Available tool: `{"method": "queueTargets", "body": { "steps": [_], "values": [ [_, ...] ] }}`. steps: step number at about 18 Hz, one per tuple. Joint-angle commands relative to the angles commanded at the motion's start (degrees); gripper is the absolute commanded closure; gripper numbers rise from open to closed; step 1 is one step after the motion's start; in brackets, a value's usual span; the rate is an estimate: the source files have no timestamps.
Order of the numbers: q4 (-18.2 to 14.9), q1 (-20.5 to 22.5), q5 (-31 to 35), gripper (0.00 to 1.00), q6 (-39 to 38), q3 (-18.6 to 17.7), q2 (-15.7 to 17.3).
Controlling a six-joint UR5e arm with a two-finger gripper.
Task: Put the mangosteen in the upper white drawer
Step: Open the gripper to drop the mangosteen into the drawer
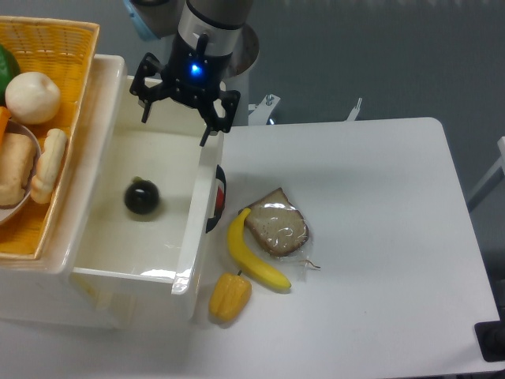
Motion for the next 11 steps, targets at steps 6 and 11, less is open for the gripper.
{"method": "queueTargets", "body": {
  "steps": [6,11],
  "values": [
    [0.3,1.0,11.2,0.0,7.5,0.0,-0.4],
    [3.0,2.4,16.4,0.0,10.5,0.1,-3.8]
  ]
}}
